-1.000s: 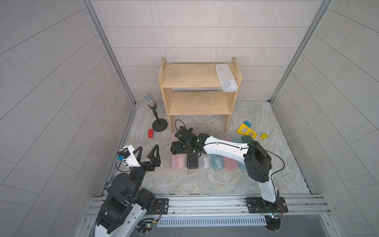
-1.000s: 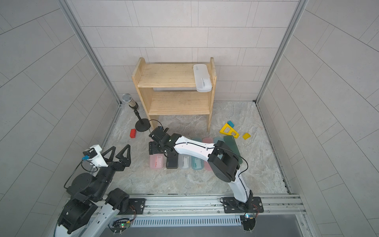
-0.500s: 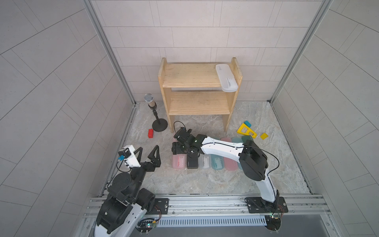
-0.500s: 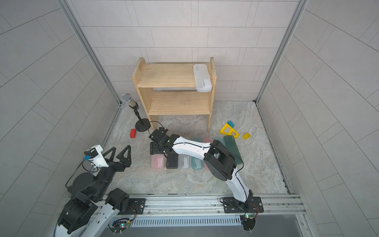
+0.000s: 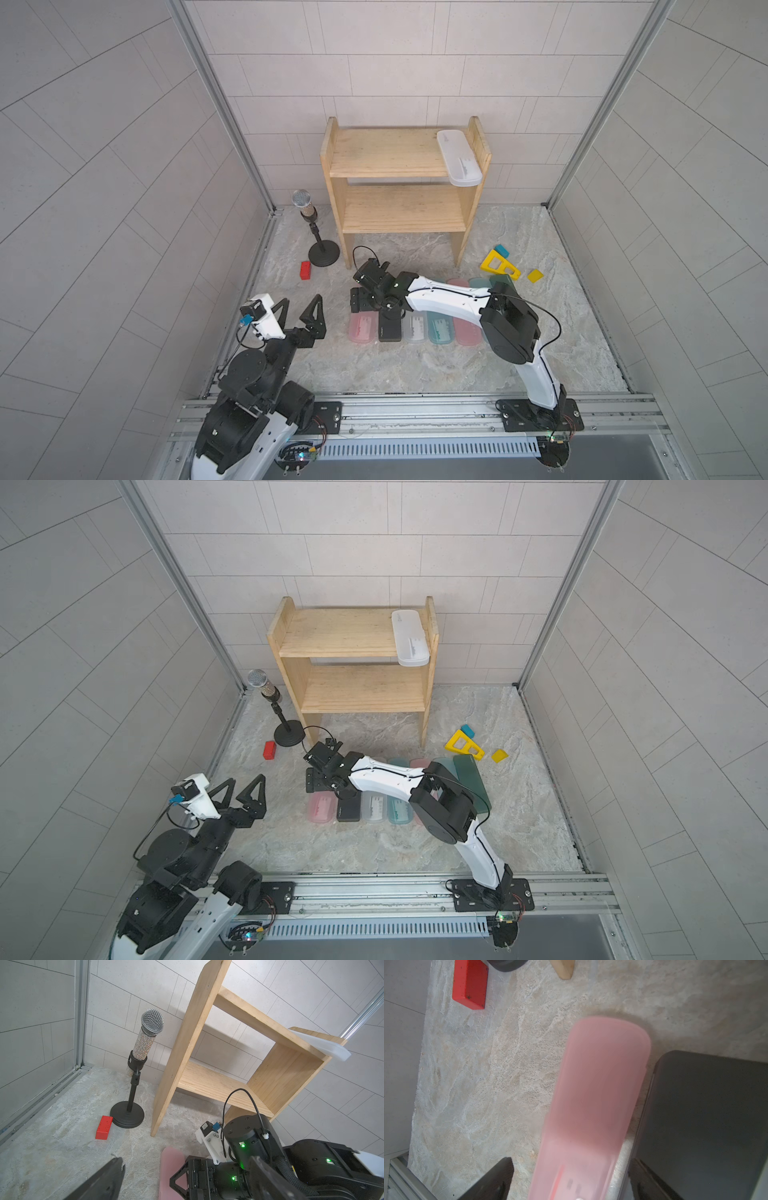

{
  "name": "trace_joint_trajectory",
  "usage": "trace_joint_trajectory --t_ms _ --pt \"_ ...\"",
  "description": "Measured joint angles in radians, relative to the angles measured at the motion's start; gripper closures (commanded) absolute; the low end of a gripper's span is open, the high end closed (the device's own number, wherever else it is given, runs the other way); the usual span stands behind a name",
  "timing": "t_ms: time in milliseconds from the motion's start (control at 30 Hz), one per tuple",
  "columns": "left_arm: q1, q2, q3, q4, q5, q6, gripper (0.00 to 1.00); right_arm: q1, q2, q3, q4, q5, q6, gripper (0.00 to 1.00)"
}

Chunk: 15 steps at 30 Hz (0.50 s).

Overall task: Remove the pencil cases from the shelf
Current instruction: Place the pencil case at the center of the board.

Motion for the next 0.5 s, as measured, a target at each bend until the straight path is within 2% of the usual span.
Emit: trace_joint_trajectory --t_ms 267,500 --pt "0.000 0.000 0.046 -0.024 0.003 0.000 0.00 0.010 0.000 0.010 0.005 0.000 -0.030 0.07" --pt "0.000 0.007 0.112 -0.055 -0.025 0.000 0.00 0.040 0.085 0.234 0.017 -0.108 -0.048 0.07"
